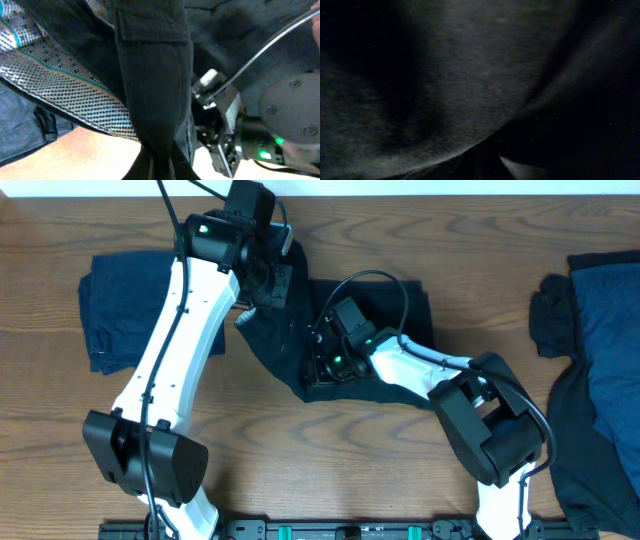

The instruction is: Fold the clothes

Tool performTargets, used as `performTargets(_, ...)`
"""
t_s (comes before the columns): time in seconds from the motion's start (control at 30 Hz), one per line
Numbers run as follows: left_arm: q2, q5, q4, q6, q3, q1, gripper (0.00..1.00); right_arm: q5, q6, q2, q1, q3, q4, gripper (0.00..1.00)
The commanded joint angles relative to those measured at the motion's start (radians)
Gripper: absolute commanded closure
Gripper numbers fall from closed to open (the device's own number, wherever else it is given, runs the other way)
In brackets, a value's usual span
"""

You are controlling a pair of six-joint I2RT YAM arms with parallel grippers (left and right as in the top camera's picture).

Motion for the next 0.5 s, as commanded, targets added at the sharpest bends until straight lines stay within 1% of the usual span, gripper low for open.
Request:
performTargets(0.0,0.000,-0.010,-0.018,0.010,0.032,0.004,0.94,0.000,0.031,0.007,-0.007,-0.003,0.013,0.99)
performTargets(0.07,0.000,-0.007,-0.026,-0.004,0.032,0.002,0.94,-0.036,0.029,0.002,-0.037,0.003,0.009,0.99)
performTargets(0.13,0.000,-0.007,-0.027,-0.010,0.032,0.000,0.94,-0.124,-0.015,-0.010,-0.071,0.010,0.003,0.99)
performTargets(0.17,0.000,-0.007,-0.028,-0.010,0.032,0.000,0.94,-0.174,-0.044,-0.022,-0.090,0.013,-0.009,0.99)
performTargets(0.23,0.000,-0.007,-0.029,-0.010,0.032,0.000,0.94,-0.206,-0.080,-0.057,-0.131,0.014,-0.064,0.99)
performTargets(0.33,0.000,-0.007,-0.030,-0.010,0.032,0.000,0.94,-0.185,-0.180,-0.124,-0.195,0.014,-0.191,0.99)
performTargets(0.4,0.000,-0.007,-0.032,-0.010,0.032,0.000,0.94,-0.106,-0.245,-0.176,-0.242,0.014,-0.302,0.99)
performTargets(0.47,0.000,-0.007,-0.032,-0.011,0.032,0.000,0.94,0.015,-0.286,-0.216,-0.282,0.014,-0.400,0.99)
